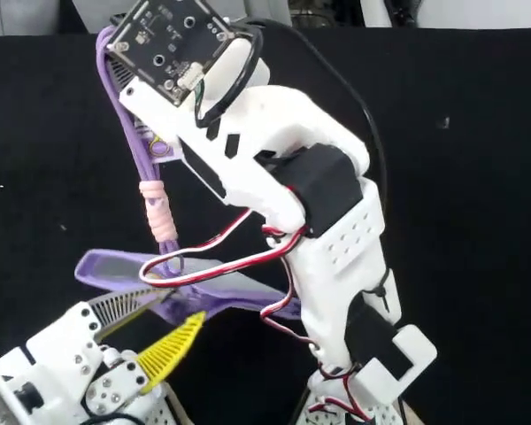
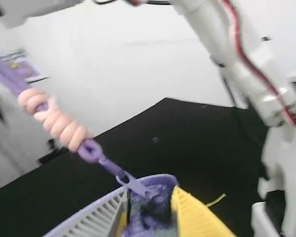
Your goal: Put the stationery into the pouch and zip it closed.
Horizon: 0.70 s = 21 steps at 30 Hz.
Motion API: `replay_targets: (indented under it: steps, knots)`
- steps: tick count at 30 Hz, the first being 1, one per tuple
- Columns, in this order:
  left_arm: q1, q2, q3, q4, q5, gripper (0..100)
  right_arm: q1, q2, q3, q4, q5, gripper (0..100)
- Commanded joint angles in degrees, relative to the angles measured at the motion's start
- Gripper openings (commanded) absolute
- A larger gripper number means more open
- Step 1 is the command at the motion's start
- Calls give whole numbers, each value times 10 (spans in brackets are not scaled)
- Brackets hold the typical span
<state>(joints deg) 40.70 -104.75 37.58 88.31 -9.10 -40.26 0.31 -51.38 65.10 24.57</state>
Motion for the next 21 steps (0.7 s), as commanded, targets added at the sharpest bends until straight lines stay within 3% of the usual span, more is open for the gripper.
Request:
replay_targets:
  steps: [1,6,10,21]
  knots:
    - [-102,4,27,29,-34,152,37,-2,-44,-5,3,15]
    - [-208,4,27,69,-139,149,92,-2,-61,18,-1,15]
    - [-270,4,21,58,-147,149,116,-3,-65,20,-1,15]
    - [-349,4,-8,58,-150,152,181,-18,-66,62,-2,15]
